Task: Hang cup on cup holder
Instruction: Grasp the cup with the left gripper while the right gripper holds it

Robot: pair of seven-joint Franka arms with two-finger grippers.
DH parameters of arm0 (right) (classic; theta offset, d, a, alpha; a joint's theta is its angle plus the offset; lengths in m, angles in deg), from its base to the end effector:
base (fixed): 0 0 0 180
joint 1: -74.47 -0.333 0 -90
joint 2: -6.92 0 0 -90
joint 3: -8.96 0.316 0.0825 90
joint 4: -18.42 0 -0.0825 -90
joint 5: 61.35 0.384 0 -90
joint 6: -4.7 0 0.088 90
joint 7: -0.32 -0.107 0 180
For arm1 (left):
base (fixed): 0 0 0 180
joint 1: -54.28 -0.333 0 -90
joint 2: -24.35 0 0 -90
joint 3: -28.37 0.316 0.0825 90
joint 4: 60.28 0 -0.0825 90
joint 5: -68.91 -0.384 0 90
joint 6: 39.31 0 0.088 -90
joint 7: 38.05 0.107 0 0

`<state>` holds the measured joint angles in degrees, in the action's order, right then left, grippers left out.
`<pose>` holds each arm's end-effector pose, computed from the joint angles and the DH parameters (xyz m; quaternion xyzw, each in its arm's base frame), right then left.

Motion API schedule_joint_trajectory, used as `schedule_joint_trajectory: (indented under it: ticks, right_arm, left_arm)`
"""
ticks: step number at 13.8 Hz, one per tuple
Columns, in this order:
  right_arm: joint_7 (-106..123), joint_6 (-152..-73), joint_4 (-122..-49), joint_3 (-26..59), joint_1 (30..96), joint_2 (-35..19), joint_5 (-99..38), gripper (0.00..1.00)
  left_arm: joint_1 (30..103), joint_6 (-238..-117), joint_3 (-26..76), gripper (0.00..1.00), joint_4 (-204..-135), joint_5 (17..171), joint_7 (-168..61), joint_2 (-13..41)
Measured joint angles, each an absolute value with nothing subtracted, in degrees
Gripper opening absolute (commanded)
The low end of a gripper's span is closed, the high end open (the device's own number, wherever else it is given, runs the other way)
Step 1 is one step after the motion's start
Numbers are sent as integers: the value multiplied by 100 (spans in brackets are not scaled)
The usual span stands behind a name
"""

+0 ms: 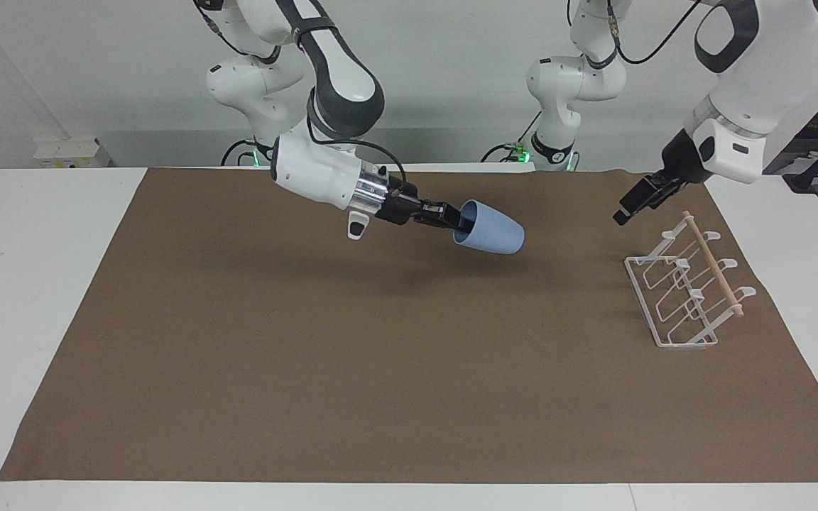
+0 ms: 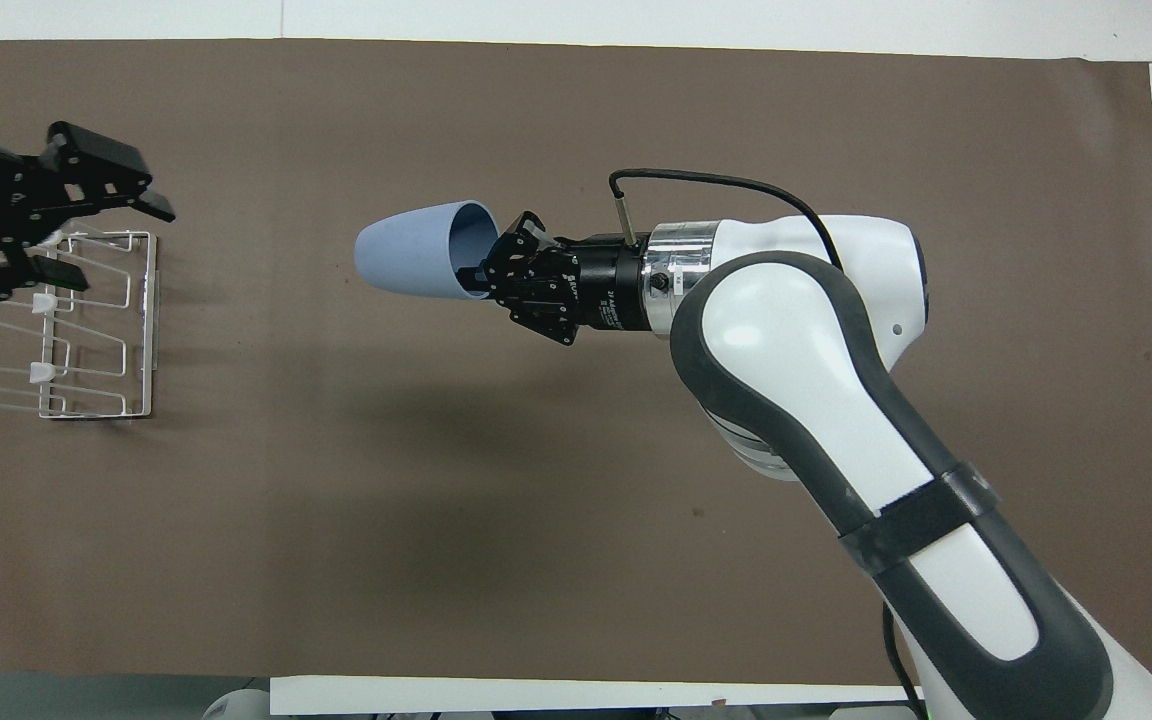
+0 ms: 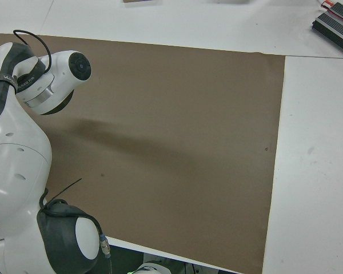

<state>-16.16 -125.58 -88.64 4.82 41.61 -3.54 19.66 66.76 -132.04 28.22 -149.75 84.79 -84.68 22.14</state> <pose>0.5450 0.3292 0.4581 -0.7935 0.2781 0.1253 0.5266 0.5510 -0.1522 0.6153 0.9455 0.2946 -0.0604 0.1245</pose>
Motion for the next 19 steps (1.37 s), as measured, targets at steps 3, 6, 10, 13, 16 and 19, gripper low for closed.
schedule_joint_trajectory:
  ticks: [3, 6, 10, 13, 16, 19]
  right_arm:
    - [-1618, -12568, -8867, 482, 4159, -354, 1967, 0]
    - [-1695, -12569, -8870, 482, 4158, -354, 1967, 0]
    - [-1720, -12569, -8904, 482, 4158, -354, 1967, 0]
    - [-1720, -12569, -8911, 482, 4157, -354, 1967, 0]
    - [-1721, -12568, -8927, 482, 4157, -354, 1967, 0]
    - [-1721, -12569, -8936, 482, 4157, -354, 1967, 0]
  left_arm:
    - [7178, -13925, 2798, 100, -15263, 9312, -10435, 2203]
    - [7332, -14472, 2797, 100, -15555, 9904, -11476, 2175]
    - [7545, -14902, 2793, 100, -15679, 10143, -12027, 1986]
    - [7668, -14913, 2791, 100, -15713, 10281, -12091, 1879]
    - [7796, -14928, 2792, 99, -15809, 10302, -12126, 1875]
    - [7799, -15004, 2796, 92, -15841, 10302, -12128, 1847]
